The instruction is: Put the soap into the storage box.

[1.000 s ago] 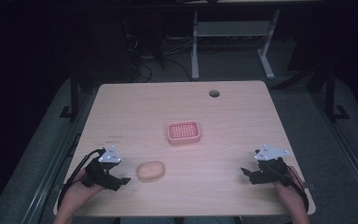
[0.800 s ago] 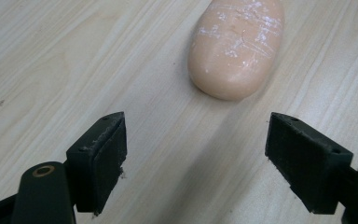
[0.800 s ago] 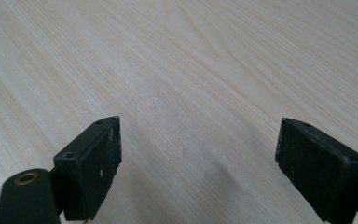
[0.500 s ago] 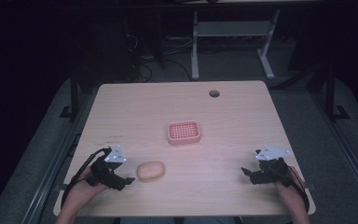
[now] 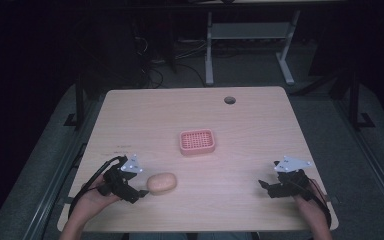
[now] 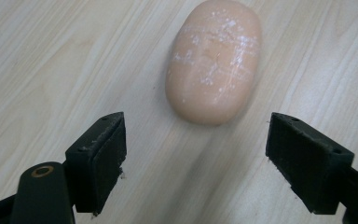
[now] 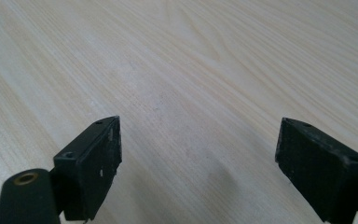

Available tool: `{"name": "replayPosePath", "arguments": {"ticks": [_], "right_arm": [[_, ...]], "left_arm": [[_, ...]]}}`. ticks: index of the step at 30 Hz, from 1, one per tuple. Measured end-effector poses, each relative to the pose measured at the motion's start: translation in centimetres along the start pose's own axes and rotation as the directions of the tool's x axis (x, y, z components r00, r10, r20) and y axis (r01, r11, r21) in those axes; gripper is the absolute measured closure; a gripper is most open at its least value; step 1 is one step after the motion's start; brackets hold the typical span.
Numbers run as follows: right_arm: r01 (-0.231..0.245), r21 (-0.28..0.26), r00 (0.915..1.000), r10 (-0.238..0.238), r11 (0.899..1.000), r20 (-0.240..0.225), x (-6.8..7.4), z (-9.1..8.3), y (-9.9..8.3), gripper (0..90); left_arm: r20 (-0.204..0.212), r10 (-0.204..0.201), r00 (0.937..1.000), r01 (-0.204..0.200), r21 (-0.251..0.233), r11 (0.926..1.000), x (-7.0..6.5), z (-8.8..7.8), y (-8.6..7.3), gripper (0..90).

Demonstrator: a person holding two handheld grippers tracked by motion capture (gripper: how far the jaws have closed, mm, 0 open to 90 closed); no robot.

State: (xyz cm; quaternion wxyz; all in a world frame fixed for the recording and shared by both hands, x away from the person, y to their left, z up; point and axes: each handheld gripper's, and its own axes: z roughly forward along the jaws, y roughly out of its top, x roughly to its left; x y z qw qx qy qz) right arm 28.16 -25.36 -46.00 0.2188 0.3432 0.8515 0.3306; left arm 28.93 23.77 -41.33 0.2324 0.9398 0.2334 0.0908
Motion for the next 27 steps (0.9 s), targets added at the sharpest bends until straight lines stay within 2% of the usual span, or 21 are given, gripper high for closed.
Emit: {"name": "replayPosePath", "arguments": {"ticks": [4, 16, 22, 27], "right_arm": [[-0.007, -0.003, 1.0000, 0.007, 1.000, -0.001, 0.0, -0.1, 0.0, 13.8], [-0.008, -0.005, 1.0000, 0.008, 1.000, -0.002, 0.0, -0.1, 0.0, 13.8], [-0.004, -0.009, 1.0000, 0.004, 1.000, -0.004, 0.0, -0.1, 0.0, 13.8], [-0.002, -0.012, 1.0000, 0.002, 1.000, -0.002, -0.1, -0.2, 0.0, 13.8]], "left_arm": [[0.010, 0.022, 0.9997, -0.022, 0.015, 0.9996, -0.1, 0.5, 0.8, 19.9], [0.033, 0.043, 0.9985, -0.044, 0.042, 0.9982, -0.2, 1.7, 2.5, 20.1], [0.045, 0.067, 0.9967, -0.071, 0.078, 0.9945, -0.2, 2.4, 3.3, 20.2], [0.058, 0.078, 0.9952, -0.083, 0.088, 0.9927, -0.2, 3.1, 4.2, 21.0]]}}
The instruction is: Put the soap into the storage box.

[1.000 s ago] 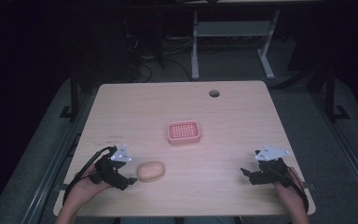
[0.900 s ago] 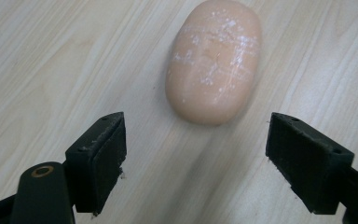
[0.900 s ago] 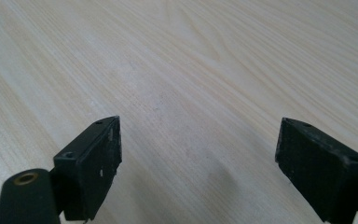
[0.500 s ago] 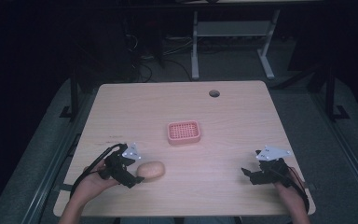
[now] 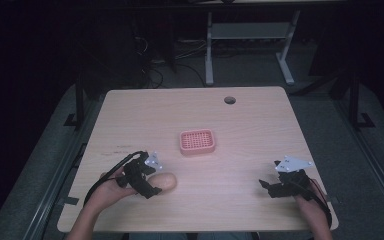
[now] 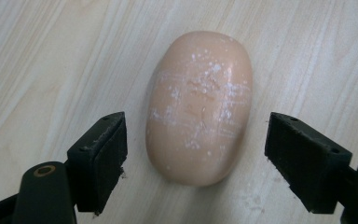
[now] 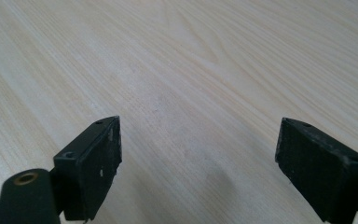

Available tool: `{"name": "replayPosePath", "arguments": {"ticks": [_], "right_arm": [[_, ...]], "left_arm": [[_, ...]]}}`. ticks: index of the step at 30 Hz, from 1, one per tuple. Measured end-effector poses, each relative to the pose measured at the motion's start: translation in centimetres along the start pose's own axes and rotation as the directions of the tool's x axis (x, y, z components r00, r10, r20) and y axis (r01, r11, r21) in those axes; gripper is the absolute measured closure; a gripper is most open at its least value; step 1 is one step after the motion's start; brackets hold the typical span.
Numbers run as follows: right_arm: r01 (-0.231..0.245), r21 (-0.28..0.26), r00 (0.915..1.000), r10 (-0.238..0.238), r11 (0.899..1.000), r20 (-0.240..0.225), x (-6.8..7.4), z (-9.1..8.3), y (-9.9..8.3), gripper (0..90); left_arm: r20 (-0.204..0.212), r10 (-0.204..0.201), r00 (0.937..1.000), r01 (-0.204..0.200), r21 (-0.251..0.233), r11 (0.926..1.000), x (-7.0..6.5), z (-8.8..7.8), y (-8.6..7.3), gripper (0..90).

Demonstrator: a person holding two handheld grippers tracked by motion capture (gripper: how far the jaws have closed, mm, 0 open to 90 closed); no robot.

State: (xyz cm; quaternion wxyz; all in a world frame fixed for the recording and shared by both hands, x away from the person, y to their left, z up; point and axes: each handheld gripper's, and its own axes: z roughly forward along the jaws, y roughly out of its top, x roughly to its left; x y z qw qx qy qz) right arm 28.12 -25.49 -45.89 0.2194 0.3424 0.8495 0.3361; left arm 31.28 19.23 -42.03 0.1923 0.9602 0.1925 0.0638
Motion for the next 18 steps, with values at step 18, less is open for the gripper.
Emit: {"name": "replayPosePath", "arguments": {"ticks": [18], "right_arm": [[-0.001, -0.007, 1.0000, 0.001, 1.000, -0.003, 0.0, -0.1, 0.0, 13.8]], "left_arm": [[0.044, 0.015, 0.9989, -0.019, 0.078, 0.9968, 0.2, 1.8, 1.1, 23.3]]}}
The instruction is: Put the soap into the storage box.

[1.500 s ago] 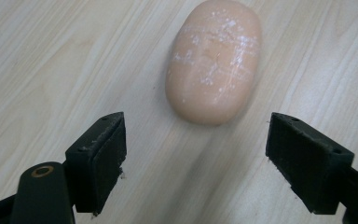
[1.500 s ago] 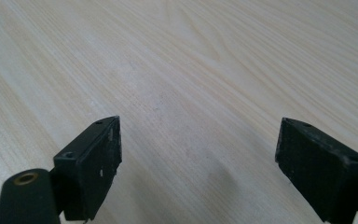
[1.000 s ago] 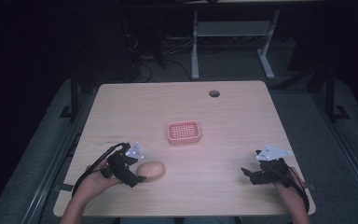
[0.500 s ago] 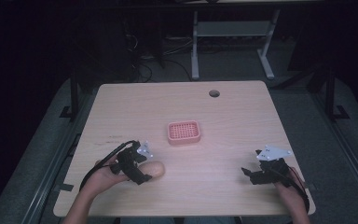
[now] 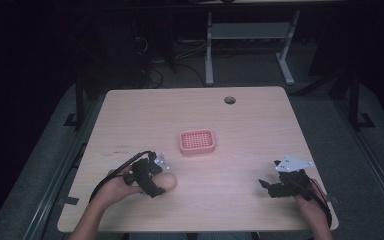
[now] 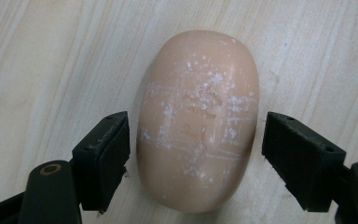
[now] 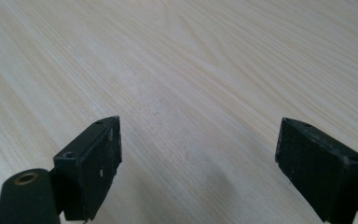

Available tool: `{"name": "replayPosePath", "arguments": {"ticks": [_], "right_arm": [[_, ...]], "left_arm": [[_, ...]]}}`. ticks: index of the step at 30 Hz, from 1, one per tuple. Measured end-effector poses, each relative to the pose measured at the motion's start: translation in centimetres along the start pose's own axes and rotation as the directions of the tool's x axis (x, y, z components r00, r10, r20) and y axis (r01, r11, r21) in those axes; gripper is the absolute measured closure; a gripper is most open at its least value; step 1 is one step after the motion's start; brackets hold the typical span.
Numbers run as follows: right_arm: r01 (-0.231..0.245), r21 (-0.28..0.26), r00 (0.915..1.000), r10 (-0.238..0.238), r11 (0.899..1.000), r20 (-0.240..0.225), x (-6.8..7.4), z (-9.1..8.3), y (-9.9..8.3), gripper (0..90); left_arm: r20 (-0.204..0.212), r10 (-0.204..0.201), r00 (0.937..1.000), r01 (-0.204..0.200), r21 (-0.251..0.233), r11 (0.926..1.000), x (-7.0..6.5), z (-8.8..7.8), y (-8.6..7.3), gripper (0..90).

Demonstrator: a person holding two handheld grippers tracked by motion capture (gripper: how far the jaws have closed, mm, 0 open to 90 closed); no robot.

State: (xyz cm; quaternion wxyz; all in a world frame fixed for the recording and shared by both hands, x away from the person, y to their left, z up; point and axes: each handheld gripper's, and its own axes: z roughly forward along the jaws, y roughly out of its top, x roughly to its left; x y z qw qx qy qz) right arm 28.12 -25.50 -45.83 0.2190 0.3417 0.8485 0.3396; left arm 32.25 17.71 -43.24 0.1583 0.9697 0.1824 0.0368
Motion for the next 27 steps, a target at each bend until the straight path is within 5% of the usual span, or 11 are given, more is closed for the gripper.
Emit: {"name": "replayPosePath", "arguments": {"ticks": [16, 27], "right_arm": [[-0.008, -0.007, 1.0000, 0.008, 1.000, -0.002, 0.0, -0.1, 0.0, 13.8], [-0.016, -0.011, 0.9999, 0.016, 1.000, -0.003, -0.1, -0.2, -0.1, 13.8]], "left_arm": [[0.022, 0.020, 0.9996, -0.021, 0.040, 0.9990, 0.3, 1.2, 0.6, 28.4], [0.042, 0.018, 0.9989, -0.019, 0.026, 0.9995, 0.4, 1.1, 0.6, 31.1]]}}
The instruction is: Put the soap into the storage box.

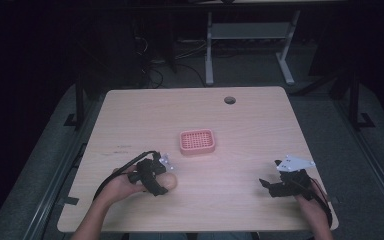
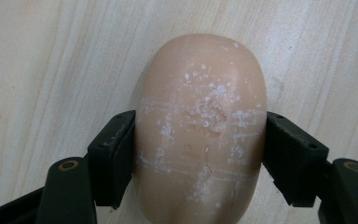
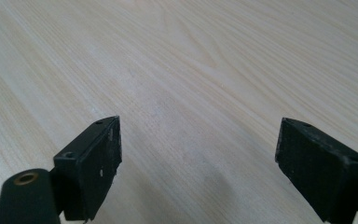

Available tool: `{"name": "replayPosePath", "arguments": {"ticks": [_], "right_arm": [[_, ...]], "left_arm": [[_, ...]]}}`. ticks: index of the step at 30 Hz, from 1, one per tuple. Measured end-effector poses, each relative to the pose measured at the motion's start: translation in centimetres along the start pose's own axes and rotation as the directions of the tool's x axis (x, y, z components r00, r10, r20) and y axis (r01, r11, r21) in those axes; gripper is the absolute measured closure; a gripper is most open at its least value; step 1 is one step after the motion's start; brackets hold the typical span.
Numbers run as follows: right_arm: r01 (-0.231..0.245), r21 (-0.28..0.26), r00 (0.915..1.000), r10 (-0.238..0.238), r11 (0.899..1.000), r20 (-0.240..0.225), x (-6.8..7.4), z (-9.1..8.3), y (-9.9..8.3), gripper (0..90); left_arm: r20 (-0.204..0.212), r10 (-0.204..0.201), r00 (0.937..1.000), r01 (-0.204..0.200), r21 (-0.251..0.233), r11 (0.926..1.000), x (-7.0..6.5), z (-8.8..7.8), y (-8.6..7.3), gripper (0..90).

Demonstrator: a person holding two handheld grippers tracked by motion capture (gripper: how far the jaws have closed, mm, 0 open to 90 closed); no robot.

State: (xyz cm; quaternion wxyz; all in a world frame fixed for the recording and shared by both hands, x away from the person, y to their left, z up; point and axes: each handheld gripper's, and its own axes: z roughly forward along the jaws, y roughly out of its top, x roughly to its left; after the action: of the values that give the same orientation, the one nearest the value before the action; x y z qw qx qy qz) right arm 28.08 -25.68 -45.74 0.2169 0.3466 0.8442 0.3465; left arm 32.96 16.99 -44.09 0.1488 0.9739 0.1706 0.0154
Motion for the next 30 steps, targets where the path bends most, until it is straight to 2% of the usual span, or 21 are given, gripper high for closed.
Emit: {"name": "replayPosePath", "arguments": {"ticks": [13, 15, 25, 30], "right_arm": [[-0.011, -0.004, 0.9999, 0.011, 1.000, -0.004, 0.0, 0.0, 0.1, 13.8], [-0.001, -0.001, 1.0000, 0.001, 1.000, -0.002, 0.0, 0.0, 0.0, 13.8], [-0.016, -0.010, 0.9998, 0.016, 1.000, -0.009, -0.1, 0.1, 0.1, 13.8], [-0.016, -0.013, 0.9998, 0.016, 1.000, -0.010, -0.1, 0.1, 0.1, 13.8]], "left_arm": [[0.006, -0.007, 1.0000, 0.007, -0.045, 0.9990, 0.3, -1.0, 0.5, 31.3], [0.012, -0.007, 0.9999, 0.008, -0.048, 0.9988, 0.4, -1.2, 0.7, 31.3], [0.016, 0.001, 0.9999, 0.000, -0.029, 0.9996, 1.1, -1.4, 1.3, 31.3], [0.023, -0.008, 0.9997, 0.009, -0.028, 0.9996, 1.6, -1.3, 1.5, 31.3]]}}
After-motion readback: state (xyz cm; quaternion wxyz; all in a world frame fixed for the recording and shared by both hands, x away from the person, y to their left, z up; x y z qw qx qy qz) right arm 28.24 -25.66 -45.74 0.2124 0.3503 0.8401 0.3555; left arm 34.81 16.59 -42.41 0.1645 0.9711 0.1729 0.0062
